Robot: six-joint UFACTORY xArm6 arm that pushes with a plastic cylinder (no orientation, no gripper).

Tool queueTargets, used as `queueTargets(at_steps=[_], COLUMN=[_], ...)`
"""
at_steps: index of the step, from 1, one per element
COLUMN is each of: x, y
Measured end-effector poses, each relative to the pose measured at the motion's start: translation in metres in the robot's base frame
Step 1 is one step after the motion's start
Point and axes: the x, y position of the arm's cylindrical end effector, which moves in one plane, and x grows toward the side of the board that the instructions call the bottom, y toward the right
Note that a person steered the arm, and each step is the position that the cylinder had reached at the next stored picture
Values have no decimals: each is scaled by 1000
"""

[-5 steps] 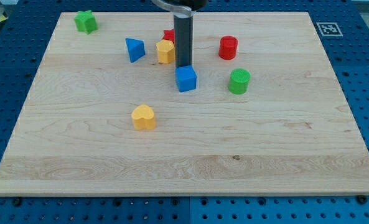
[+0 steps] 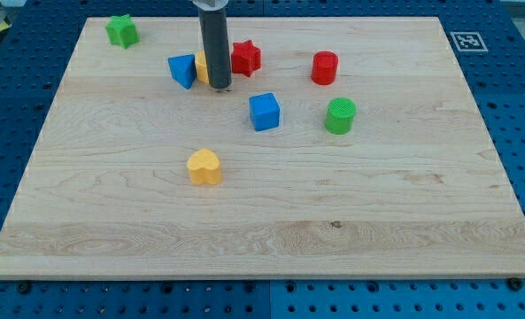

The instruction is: Move the hexagon above the red star

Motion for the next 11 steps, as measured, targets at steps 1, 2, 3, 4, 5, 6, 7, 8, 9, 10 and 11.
queueTargets(at_steps=[1,2,3,4,5,6,7,8,9,10,11], x=[-3,-14,-23,-34,-39,-40,-49,-64,-69,-75,-78], y=[-3,-14,-22,-36,-47,-61,-72,-73,-66,-58,-50])
